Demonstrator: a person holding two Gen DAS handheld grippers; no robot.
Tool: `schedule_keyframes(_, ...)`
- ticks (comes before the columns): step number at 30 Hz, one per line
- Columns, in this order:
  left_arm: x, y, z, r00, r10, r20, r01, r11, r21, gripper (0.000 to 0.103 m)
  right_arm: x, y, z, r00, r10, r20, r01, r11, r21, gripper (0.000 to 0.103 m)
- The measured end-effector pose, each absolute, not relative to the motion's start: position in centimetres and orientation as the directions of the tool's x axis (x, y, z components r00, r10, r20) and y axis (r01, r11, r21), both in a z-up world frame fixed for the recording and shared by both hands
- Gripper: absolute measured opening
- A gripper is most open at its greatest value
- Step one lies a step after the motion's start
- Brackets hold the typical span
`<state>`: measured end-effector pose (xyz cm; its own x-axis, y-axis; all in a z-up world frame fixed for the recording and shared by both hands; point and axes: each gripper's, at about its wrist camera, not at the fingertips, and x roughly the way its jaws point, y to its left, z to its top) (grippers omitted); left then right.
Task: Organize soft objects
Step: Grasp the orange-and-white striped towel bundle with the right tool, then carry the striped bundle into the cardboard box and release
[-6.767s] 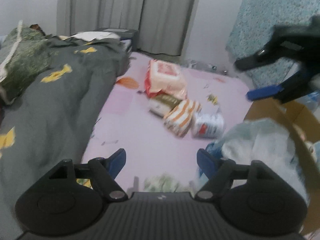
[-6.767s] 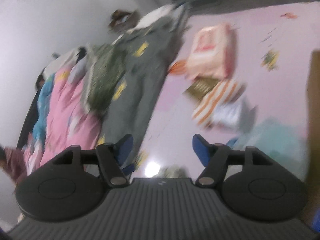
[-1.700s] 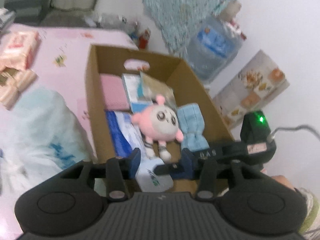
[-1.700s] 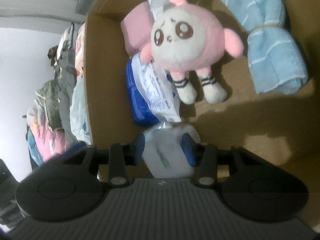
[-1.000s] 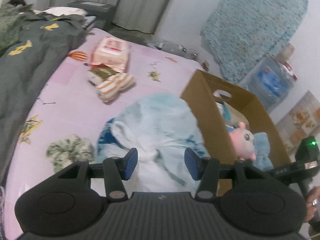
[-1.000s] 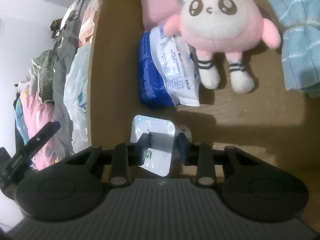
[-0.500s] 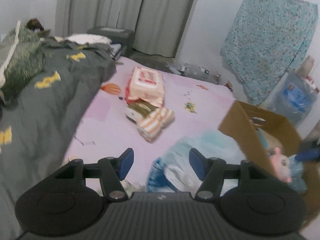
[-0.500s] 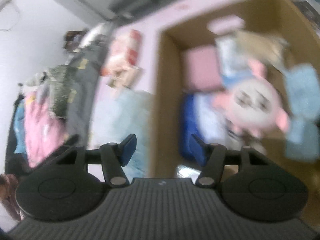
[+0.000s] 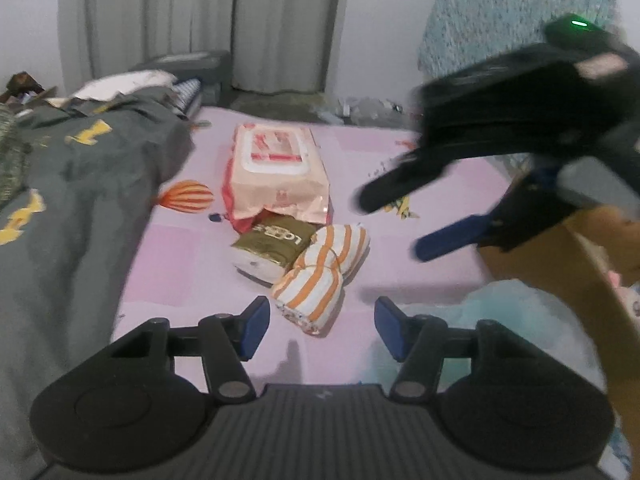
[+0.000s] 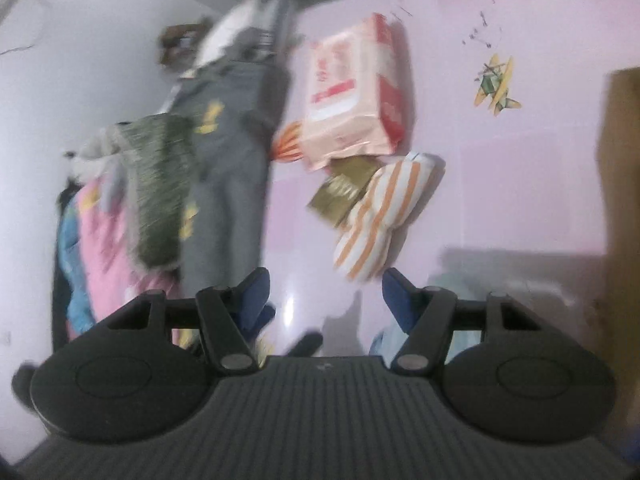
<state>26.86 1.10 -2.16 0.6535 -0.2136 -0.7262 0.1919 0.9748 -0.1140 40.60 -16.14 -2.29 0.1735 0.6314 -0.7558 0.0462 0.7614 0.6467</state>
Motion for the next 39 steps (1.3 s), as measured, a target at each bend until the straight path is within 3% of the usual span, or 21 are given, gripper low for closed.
schedule_keyframes(4,29.8,0.5,-4.7,0.607,-0.197,-0.770,0.181,0.978,-0.108,0.048,43.0,-14.2,-6.4,0.146,0.588,-0.795,0.099,0.791,0.603,0.062)
schedule_keyframes(8,31.3,0.4,-6.2,0.592,-0.160,-0.790,0.150,0.985,-0.086,0.047,44.6,-13.2,-9.7,0.122,0.573,-0.810,0.139,0.799,0.586,0.061)
schedule_keyframes(18,31.5,0.9,-5.5,0.586,-0.161,-0.794,0.117,0.987,-0.113,0.038,44.5,-12.3,-10.4,0.130,0.596,-0.792,0.087,0.789,0.608,0.046)
schedule_keyframes(27,25.6,-1.5,4.3,0.684,-0.227,-0.693,0.182,0.973,-0.140,0.038,39.7,-16.3,-1.0,0.235,0.686,-0.688,-0.035,0.714,0.699,0.045)
schedule_keyframes(33,20.3,-7.5,9.6,0.703,-0.374,-0.605,0.333,0.925,-0.185,0.038,33.4,-24.8,6.6,0.362,0.691,-0.626,-0.096,0.696,0.712,0.045)
schedule_keyframes(39,15.8,-14.8,10.3,0.608,-0.537,-0.585,0.490,0.833,-0.255,0.038,25.7,-34.4,9.8,0.468,0.614,-0.636,-0.060,0.740,0.670,0.045)
